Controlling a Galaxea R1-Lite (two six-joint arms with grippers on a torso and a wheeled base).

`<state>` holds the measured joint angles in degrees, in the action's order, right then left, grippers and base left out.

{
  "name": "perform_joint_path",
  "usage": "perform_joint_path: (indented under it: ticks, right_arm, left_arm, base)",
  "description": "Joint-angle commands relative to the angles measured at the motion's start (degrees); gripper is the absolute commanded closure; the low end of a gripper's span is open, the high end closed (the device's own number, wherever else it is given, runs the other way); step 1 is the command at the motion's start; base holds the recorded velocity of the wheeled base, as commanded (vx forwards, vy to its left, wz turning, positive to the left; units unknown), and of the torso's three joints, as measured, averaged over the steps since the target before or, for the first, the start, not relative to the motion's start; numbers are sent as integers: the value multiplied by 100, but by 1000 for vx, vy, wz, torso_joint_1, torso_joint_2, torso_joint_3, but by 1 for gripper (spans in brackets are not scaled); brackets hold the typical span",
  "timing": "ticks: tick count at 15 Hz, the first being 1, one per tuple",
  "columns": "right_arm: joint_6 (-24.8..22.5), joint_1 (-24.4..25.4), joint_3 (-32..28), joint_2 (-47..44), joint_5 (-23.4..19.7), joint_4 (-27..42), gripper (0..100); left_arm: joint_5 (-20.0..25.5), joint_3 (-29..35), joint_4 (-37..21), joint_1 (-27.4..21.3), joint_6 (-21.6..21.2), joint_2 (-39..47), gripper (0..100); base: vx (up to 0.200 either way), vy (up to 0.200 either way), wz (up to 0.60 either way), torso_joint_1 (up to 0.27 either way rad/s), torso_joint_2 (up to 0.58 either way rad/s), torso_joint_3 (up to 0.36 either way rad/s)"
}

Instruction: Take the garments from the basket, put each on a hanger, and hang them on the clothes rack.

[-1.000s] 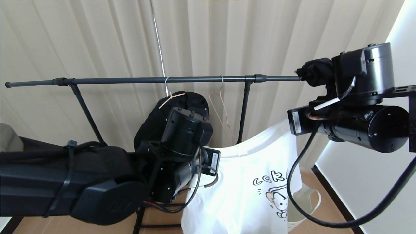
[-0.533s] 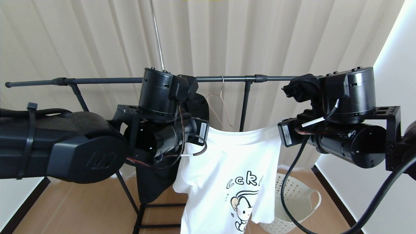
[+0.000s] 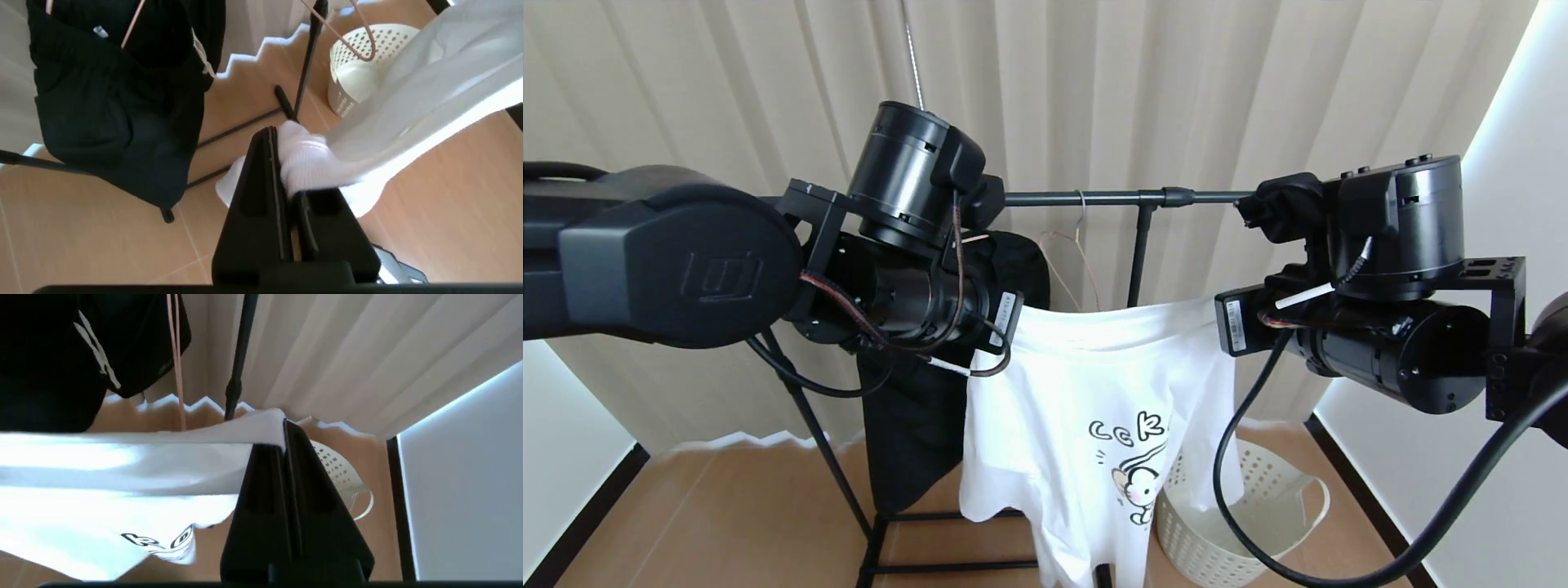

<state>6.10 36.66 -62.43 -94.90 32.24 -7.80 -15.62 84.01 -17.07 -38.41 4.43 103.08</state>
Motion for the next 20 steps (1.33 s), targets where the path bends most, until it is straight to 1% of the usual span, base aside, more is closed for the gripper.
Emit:
perform_joint_path:
  ticks: [1, 2, 3, 4, 6, 7, 8, 10, 12, 13, 14, 16, 17, 18, 19, 20]
  right_arm:
    - [296, 140, -261, -46, 1, 33, 100]
    - [524, 166, -454, -107, 1, 42, 100]
    - [568, 166, -498, -134, 1, 42, 100]
    - [867, 166, -797, -213, 1, 42, 100]
    - [1139, 166, -1008, -239, 1, 51, 100]
    - [1368, 201, -1175, -345, 1, 51, 100]
    - [1447, 263, -1228, -336, 10, 59, 100]
    - [1438, 263, -1228, -318, 45, 77, 100]
    - [1403, 263, -1210, -169, 195, 420, 100]
    - [1377, 298, -1175, -46, 195, 657, 100]
    - [1306, 412, -1122, 16, 195, 851, 100]
    - [1280, 764, -1017, 60, 195, 1000, 100]
    - [1271, 1107, -920, 69, 195, 1202, 100]
    - [1280, 1221, -911, 69, 195, 1281, 100]
    - [1280, 1625, -876, 60, 195, 1562, 100]
    - [1280, 1880, -876, 25, 168, 1685, 100]
  left_arm:
    - [-12, 90, -16, 18, 15, -43, 100]
    - [-12, 142, -16, 18, 15, -113, 100]
    - [-12, 160, -16, 27, 15, -113, 100]
    - [-38, 257, -7, 27, 6, -166, 100]
    - [-38, 265, 10, 27, -3, -271, 100]
    - [-56, 239, 19, 18, -3, -447, 100]
    - [-56, 178, 10, -8, -12, -649, 100]
    - [-56, 125, 10, 9, -29, -834, 100]
    - [-38, 186, 37, 88, -117, -807, 100]
    - [-3, 283, 63, 115, -188, -649, 100]
    - [-3, 432, 160, 115, -196, -438, 100]
    - [6, 872, 327, 167, -232, 28, 100]
    - [15, 1382, 327, 176, -284, 406, 100]
    - [24, 1540, 318, 176, -311, 520, 100]
    - [111, 2111, 300, 176, -460, 898, 100]
    - [129, 2463, 292, 185, -495, 1117, 100]
  base:
    - [0, 0, 0, 0, 0, 0]
    - [0, 0, 0, 0, 0, 0]
    - [0, 0, 0, 0, 0, 0]
    - [0, 0, 0, 0, 0, 0]
    - [0, 0, 0, 0, 0, 0]
    - [0, 0, 0, 0, 0, 0]
    - [0, 0, 0, 0, 0, 0]
    - [0, 0, 0, 0, 0, 0]
    - [0, 0, 0, 0, 0, 0]
    - [0, 0, 0, 0, 0, 0]
    - [0, 0, 0, 0, 0, 0]
    - [0, 0, 0, 0, 0, 0]
    - [0, 0, 0, 0, 0, 0]
    - [0, 0, 0, 0, 0, 0]
    - [0, 0, 0, 0, 0, 0]
    - [0, 0, 0, 0, 0, 0]
